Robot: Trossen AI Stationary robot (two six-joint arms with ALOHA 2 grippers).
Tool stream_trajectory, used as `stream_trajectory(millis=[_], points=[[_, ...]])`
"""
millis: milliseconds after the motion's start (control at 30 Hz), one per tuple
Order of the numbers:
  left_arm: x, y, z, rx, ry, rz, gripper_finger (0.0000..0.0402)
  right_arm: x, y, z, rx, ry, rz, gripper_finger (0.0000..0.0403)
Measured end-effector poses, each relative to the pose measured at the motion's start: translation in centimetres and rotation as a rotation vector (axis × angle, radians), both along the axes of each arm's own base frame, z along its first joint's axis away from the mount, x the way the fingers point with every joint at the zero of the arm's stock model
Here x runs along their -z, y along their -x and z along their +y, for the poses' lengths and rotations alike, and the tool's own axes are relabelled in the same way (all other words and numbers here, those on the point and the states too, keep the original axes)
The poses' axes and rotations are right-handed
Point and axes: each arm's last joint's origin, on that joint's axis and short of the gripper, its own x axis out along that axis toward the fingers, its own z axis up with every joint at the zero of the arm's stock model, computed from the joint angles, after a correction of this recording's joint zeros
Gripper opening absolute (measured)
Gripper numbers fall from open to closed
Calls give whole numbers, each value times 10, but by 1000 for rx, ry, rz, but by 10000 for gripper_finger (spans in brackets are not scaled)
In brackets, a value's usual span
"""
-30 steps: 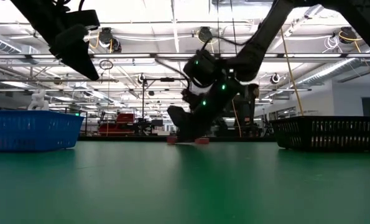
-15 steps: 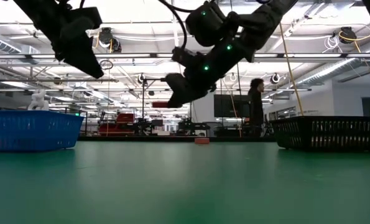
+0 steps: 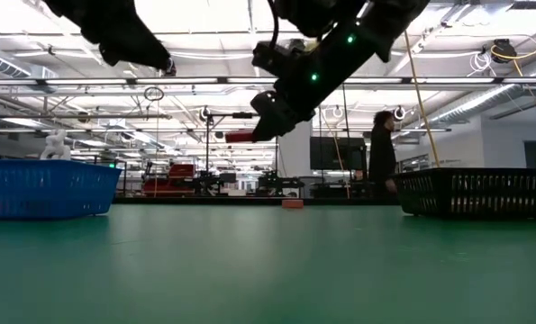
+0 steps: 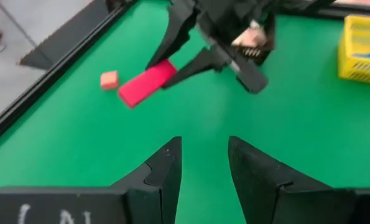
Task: Sort & place blocks by color
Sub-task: Put the red block into the green bin
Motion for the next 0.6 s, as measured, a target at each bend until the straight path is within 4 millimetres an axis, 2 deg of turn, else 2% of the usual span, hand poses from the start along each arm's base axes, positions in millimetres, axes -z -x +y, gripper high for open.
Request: stream_trajectory(millis=[167, 300, 400, 600], points=[[2, -5, -7, 31, -9, -6, 131, -12, 6, 15, 1, 59, 5, 88], [16, -14, -12, 44, -18, -8, 131, -20, 12, 26, 15, 95, 8, 88], [23, -22, -13, 52, -14, -82, 131, -24, 14, 33, -5, 95, 0, 88], [26, -24, -13, 108, -63, -209, 131, -22, 16, 42, -35, 104, 23, 88]])
